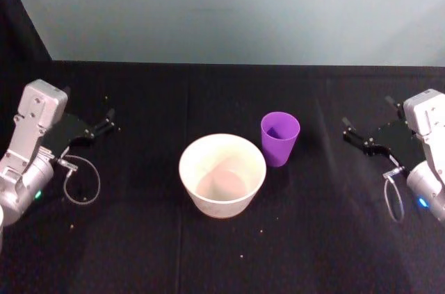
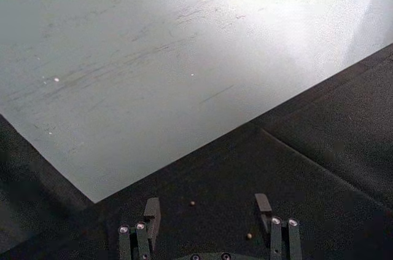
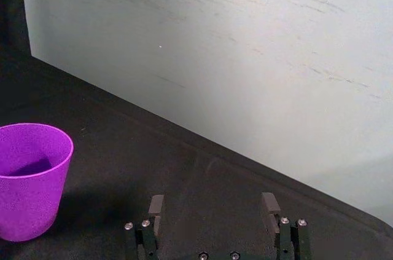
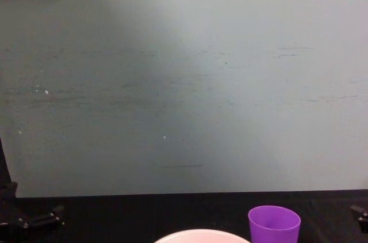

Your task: Pick up the cup and pour the mung beans from the cup into the bowl.

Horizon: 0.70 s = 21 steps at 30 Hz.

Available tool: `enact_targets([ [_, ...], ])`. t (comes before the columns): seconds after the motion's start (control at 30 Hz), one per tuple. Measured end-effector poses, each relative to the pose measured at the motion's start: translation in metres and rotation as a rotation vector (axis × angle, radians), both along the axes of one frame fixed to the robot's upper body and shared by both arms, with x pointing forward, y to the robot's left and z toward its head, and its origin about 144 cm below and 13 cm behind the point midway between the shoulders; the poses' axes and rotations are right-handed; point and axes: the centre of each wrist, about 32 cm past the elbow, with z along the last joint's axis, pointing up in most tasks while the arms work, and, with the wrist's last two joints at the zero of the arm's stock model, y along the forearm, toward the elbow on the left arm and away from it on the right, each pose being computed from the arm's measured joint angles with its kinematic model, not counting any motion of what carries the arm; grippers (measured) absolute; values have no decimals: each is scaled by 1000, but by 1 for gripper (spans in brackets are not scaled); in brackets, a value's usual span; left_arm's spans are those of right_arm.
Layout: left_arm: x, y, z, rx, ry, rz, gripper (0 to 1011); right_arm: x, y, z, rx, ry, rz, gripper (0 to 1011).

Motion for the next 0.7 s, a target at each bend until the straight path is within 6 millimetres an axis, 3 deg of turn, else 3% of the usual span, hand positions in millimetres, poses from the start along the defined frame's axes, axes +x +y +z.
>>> enact_targets([
  [0.7,0,0,0,0,0,0,1000,-1,0,1,-3,-6,6,1003],
])
